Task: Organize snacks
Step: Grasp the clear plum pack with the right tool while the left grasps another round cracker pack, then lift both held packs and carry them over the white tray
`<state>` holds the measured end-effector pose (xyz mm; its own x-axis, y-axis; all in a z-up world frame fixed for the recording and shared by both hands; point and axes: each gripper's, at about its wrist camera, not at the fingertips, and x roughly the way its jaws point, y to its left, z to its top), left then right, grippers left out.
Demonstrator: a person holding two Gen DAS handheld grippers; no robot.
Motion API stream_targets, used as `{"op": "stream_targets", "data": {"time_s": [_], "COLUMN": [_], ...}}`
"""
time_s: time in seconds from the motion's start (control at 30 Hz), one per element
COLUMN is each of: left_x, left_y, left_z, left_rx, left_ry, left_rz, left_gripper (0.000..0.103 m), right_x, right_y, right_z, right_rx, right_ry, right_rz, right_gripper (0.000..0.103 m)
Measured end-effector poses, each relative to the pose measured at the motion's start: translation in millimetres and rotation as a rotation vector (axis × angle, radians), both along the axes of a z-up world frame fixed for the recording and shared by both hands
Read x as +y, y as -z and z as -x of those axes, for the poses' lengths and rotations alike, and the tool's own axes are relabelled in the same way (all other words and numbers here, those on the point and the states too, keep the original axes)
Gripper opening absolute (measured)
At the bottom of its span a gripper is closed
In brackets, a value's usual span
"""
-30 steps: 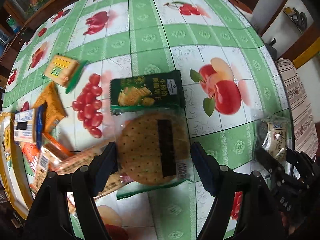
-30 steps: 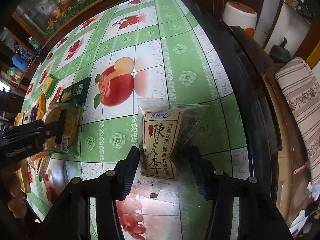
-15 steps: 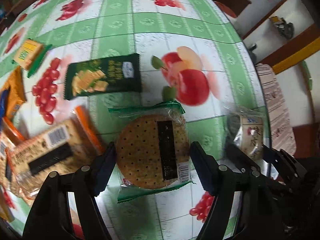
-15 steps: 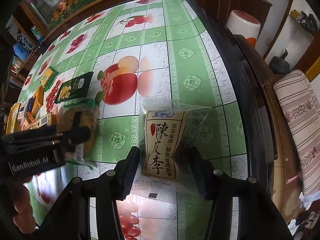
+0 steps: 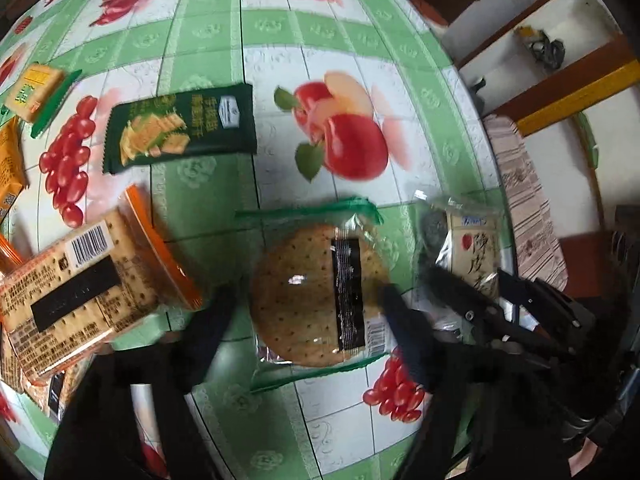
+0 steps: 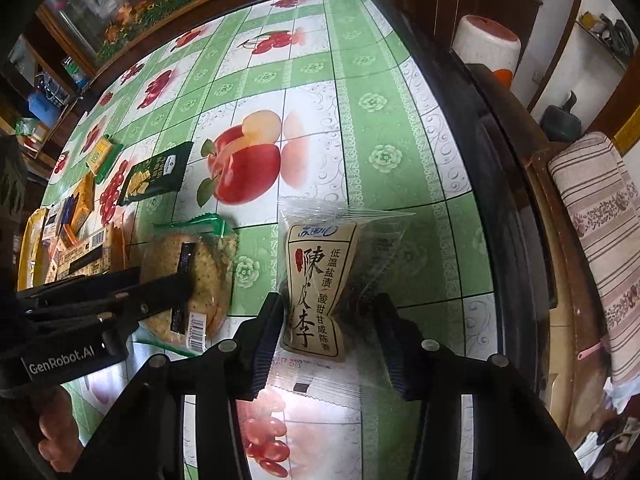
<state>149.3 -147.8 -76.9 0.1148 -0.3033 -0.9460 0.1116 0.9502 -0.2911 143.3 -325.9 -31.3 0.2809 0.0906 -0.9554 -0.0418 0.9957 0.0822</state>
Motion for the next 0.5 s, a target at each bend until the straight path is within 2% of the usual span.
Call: {"op": "stream_targets", "data": {"time_s": [0.2, 0.27, 0.37, 0.43, 0.47, 0.5], "left_x": [-14, -22, -35, -49, -57, -62], "left_y": [3, 8, 13, 18, 20, 21], "left_z": [0, -5, -6, -2, 2, 6], "left_rx": [-0.028, -0.025, -0.020, -0.032, -0.049, -0.078], "left_ry": [-0.034, -0.035, -0.010, 0.036, 0.061, 0.062], "left_rz": [-0.049, -0.103, -0.151, -0.234, -0.270, -0.266], "left_gripper": [0.090, 0.103, 0.103, 0.103, 0.103, 0.103], "right_x": [-8, -12, -20, -20, -19, -20], "right_y": [2, 2, 1, 1, 1, 1], "right_z": [-3, -4, -4, -4, -4, -5], "right_rx": [0.018, 0.021, 0.025, 0.033, 0.038, 0.040], "right_ry": [0.032, 0.043, 0.036, 0.017, 0.011, 0.005], "right_rz": [-0.043, -0.044, -0.035, -0.019, -0.009, 0.000], "right_gripper": [0.051, 0.051, 0.051, 0.051, 0.051, 0.051]}}
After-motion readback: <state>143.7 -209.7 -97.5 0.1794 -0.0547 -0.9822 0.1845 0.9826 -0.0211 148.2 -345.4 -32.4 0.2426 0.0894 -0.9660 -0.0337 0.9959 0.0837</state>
